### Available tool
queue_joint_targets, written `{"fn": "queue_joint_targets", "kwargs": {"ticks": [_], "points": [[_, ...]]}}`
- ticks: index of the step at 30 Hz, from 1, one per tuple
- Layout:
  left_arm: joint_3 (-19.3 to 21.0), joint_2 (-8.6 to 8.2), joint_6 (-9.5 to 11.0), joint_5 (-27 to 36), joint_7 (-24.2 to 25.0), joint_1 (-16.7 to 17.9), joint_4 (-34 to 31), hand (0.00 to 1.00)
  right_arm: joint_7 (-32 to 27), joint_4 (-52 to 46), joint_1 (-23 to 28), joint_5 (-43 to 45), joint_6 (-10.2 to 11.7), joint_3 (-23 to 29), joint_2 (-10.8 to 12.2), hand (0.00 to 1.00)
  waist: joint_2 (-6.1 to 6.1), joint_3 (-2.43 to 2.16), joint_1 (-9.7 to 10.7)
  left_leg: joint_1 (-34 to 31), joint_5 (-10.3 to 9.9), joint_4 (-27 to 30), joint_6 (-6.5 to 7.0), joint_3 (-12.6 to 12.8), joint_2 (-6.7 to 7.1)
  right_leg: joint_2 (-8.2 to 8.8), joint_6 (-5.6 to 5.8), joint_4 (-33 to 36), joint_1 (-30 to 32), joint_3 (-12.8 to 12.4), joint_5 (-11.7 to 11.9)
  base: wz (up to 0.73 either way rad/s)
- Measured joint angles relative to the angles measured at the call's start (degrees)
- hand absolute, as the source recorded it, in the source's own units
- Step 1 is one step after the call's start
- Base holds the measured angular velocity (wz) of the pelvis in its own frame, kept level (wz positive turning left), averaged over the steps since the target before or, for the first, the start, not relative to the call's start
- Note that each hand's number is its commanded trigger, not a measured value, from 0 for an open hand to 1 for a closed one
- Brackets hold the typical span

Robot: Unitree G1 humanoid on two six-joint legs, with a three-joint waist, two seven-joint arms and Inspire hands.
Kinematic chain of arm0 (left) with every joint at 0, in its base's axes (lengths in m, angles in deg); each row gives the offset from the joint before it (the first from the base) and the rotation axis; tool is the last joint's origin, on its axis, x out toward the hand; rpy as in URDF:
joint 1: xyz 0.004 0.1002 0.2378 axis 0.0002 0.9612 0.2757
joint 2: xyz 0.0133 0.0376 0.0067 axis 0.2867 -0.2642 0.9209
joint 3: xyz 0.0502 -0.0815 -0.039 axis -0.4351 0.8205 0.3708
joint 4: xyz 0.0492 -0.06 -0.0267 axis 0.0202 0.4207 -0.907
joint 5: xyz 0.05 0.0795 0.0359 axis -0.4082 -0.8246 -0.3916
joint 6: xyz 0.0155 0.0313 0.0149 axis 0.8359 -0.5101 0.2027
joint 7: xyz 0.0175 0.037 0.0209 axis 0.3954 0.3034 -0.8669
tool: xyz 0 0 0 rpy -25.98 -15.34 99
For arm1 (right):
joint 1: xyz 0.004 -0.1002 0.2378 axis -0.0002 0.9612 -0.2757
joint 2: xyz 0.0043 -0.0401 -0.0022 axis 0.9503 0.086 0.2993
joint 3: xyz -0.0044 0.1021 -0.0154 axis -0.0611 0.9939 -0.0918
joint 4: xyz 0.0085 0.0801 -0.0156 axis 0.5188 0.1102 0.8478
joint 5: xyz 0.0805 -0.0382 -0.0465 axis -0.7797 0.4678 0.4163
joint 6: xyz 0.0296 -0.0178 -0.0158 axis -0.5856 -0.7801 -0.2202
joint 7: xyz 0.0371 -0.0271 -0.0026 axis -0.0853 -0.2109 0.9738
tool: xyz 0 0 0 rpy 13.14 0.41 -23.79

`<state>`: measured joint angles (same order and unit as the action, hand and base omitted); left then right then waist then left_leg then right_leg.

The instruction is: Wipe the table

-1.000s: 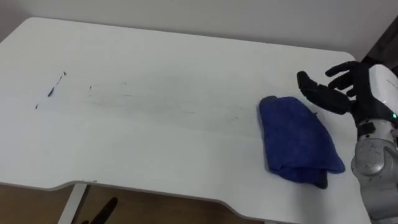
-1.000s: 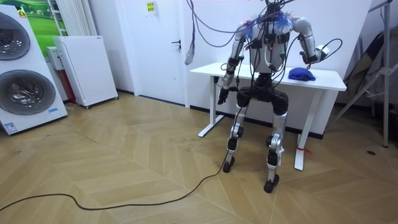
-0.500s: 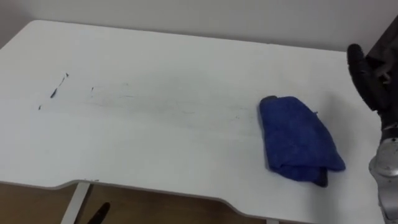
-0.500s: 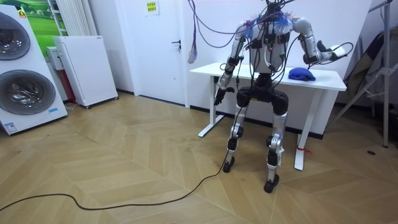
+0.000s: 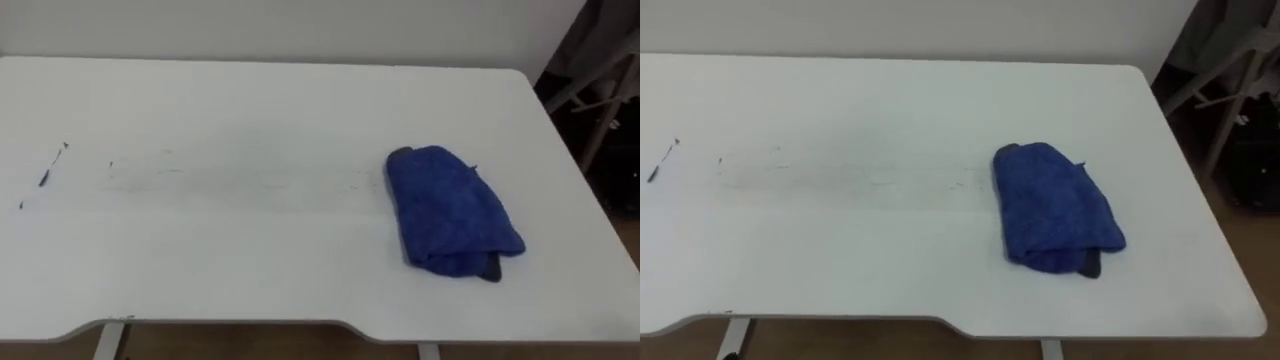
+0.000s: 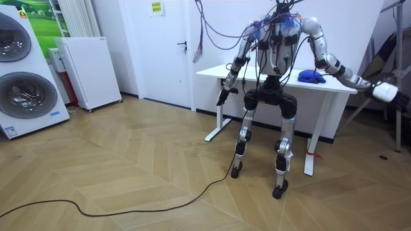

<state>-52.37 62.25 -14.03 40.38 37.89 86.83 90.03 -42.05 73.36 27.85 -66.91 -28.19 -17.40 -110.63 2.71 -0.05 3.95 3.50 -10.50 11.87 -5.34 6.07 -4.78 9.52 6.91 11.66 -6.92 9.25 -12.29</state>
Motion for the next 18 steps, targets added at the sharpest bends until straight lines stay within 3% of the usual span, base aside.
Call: {"fn": "queue_joint_targets", "kwargs": {"ticks": [6, 7, 13, 15, 18], "points": [[0.9, 0.22, 0.0, 0.6, 0.0, 0.1, -1.4, 0.00, -0.3, 9.6, 3.5, -9.6, 0.6, 1.0, 0.8, 0.00, -0.22, 0.11, 0.5, 0.7, -0.4, 0.2, 0.29, 2.1, 0.01, -0.14, 0.07, 0.0, 0.4, -3.1, -0.1, -0.15], [0.5, 0.27, 0.0, 0.6, 0.0, 0.1, -1.3, 0.00, -0.6, 11.7, 3.9, -10.4, 0.6, 1.0, 1.5, 0.00, -0.36, 0.17, 0.6, 0.4, -0.8, 0.8, 0.34, 2.1, 0.00, -0.16, 0.12, 0.0, 0.6, -3.3, -0.1, -0.07], [-0.6, -0.24, -0.2, 0.5, 0.0, 1.0, -0.4, 0.00, 0.6, 21.5, 5.9, -12.2, 0.4, 1.0, 6.2, 0.00, -0.96, -0.41, 1.1, 0.3, -1.3, 1.0, 0.43, 2.0, -0.01, -0.45, 0.13, 0.1, 0.3, -4.4, -0.1, -0.02], [-0.6, -0.81, -0.6, 0.4, 0.0, 1.2, -0.4, 0.00, 2.4, 22.7, 6.5, -12.1, -0.1, 0.6, 7.7, 0.00, -1.30, -0.31, 0.9, 0.7, -1.4, 0.9, 0.44, 1.9, -0.01, -0.44, 0.13, 0.1, 0.0, -4.4, -0.1, -0.03], [-2.6, -1.52, -1.3, 0.1, -0.1, 1.1, 1.9, 0.00, 5.9, 24.8, 6.8, -9.0, -1.7, -5.8, 9.0, 0.00, -2.17, -0.22, 0.7, 1.3, -1.8, 0.9, 0.41, 1.6, -0.04, -0.59, 0.12, 0.2, -0.2, -4.4, -0.1, -0.13]]}}
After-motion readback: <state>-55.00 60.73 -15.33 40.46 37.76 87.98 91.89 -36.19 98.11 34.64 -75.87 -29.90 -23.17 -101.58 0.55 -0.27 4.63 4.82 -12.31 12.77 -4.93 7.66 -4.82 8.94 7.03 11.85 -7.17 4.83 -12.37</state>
